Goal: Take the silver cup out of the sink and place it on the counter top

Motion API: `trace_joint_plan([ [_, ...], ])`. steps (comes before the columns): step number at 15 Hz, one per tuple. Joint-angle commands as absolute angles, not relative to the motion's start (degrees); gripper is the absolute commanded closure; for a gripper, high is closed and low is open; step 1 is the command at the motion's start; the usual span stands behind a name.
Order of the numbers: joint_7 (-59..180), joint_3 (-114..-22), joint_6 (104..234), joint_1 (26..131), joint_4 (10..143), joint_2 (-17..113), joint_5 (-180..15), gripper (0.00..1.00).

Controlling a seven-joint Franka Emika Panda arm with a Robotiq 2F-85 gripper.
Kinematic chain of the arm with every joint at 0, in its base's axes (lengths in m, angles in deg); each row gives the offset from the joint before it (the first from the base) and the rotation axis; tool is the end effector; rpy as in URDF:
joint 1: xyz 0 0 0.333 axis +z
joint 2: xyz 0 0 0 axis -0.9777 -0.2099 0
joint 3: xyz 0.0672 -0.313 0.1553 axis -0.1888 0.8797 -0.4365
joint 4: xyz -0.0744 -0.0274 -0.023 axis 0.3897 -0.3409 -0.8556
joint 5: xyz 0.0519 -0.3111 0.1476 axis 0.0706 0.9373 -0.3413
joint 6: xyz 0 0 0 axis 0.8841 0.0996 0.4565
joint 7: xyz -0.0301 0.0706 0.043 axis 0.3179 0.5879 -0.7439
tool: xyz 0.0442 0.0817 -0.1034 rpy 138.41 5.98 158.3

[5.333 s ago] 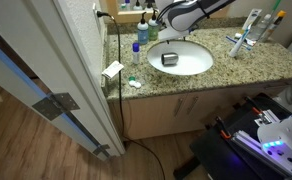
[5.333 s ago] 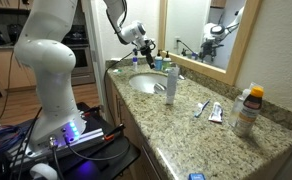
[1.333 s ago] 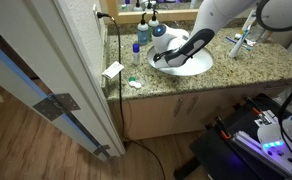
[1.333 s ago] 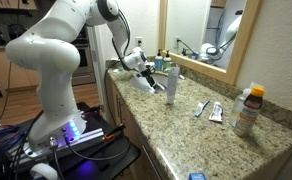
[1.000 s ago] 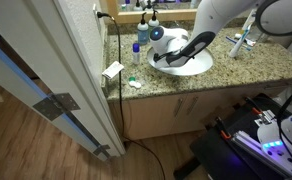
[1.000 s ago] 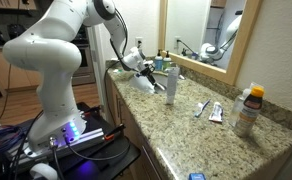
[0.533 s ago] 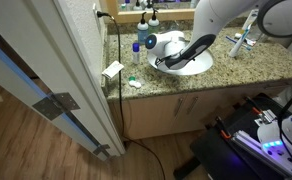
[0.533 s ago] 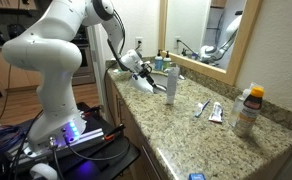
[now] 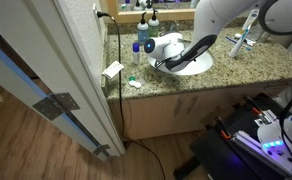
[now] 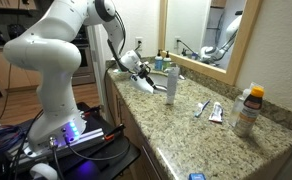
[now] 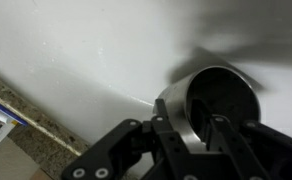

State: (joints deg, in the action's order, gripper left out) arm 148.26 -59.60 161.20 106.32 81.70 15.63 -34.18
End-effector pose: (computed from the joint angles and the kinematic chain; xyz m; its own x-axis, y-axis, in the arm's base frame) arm 0.6221 0.1462 0.1398 0.7691 -0.3177 0.5546 -0.6118 -0.6173 0.4947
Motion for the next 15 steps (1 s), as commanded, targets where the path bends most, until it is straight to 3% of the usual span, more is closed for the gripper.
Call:
trace_joint_plan([
  [1, 151.79, -62.15, 159.83, 104.08, 81.37, 16.23, -30.06, 0.95],
  [2, 153.16, -62.32, 159.88, 103.91, 81.31, 16.23, -28.90, 1.00],
  [8, 149.28, -69.35, 161.76, 97.76, 82.17, 17.09, -31.01, 0.99],
  [9, 142.71, -69.94, 162.08, 94.19, 85.52, 24.98, -32.31, 0.99],
  [15, 118.71, -77.15, 160.35, 82.92, 86.31, 36.73, -50.77, 0.99],
])
